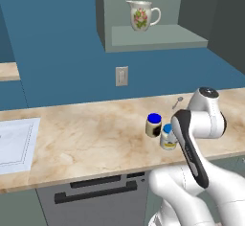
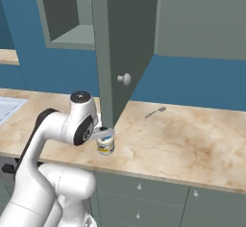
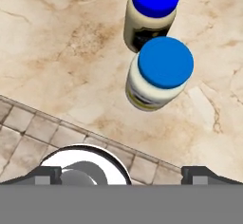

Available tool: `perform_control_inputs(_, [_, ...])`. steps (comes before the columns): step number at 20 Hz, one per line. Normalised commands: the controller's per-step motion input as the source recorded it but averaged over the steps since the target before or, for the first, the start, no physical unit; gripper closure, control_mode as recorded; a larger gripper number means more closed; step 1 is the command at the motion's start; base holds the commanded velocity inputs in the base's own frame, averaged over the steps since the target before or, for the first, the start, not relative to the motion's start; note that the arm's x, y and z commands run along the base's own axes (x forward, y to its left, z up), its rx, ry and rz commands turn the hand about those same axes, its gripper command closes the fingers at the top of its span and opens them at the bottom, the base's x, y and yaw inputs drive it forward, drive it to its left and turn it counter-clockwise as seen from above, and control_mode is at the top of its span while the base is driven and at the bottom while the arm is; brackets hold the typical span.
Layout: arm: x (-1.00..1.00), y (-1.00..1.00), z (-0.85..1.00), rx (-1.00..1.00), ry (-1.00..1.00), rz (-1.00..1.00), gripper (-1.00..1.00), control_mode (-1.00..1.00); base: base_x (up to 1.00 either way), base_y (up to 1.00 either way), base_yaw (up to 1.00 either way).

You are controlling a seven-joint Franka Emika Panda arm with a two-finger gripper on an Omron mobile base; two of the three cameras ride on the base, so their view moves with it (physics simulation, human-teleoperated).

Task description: Pick the mayonnaise and mayonnaise from the counter and place them in the cabinet.

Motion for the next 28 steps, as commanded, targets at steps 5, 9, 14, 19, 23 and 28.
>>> perform_control_inputs(5, [0.21, -0.21, -0.06, 0.00, 0.00, 0.00, -1.00, -1.00, 0.00, 0.00, 0.00])
perform_control_inputs(9, [0.29, -0.15, -0.04, 0.01, 0.00, 0.00, -1.00, -1.00, 0.00, 0.00, 0.00])
perform_control_inputs(14, [0.28, -0.01, -0.03, 0.05, 0.00, 0.00, -1.00, -1.00, 0.00, 0.00, 0.00])
perform_control_inputs(19, [0.29, 0.00, -0.05, 0.05, 0.00, 0.00, -1.00, -1.00, 0.00, 0.00, 0.00])
perform_control_inputs(23, [0.29, 0.00, -0.16, 0.01, 0.00, 0.00, -1.00, -1.00, 0.00, 0.00, 0.00])
perform_control_inputs(28, [0.28, 0.00, -0.25, 0.00, 0.00, 0.01, -1.00, -1.00, 0.00, 0.00, 0.00])
